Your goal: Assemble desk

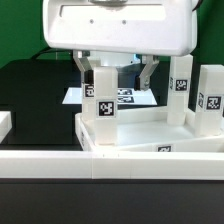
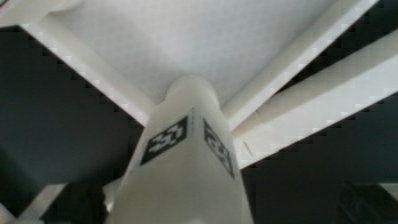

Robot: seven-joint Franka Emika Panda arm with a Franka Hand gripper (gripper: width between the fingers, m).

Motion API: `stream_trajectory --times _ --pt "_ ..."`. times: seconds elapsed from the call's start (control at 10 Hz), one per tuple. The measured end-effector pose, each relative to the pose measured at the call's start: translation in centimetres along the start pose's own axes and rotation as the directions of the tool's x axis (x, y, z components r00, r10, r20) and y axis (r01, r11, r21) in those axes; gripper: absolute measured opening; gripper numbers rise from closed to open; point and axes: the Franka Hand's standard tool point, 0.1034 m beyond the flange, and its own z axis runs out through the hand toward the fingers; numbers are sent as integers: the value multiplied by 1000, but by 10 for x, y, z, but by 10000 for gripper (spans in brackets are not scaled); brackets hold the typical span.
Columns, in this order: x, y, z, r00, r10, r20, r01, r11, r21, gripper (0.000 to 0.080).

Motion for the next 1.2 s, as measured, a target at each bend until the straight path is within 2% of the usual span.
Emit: stream_trajectory --times 0.2,0.4,0.6,0.7,0.8,1.0,1.1,1.2 --pt "0 1 1 980 -197 0 197 980 -9 649" --pt "0 2 1 924 -381 3 381 924 -11 649" --pt "2 7 1 881 -474 5 474 881 -12 649" --pt "3 8 1 839 -544 9 544 839 -19 649" --pt "3 8 1 835 -551 9 551 834 -20 649" --pt "3 9 1 836 -549 9 549 836 -20 391" --pt "3 9 1 836 -549 9 549 836 -20 391" --pt "3 9 1 836 -549 9 549 836 -20 289"
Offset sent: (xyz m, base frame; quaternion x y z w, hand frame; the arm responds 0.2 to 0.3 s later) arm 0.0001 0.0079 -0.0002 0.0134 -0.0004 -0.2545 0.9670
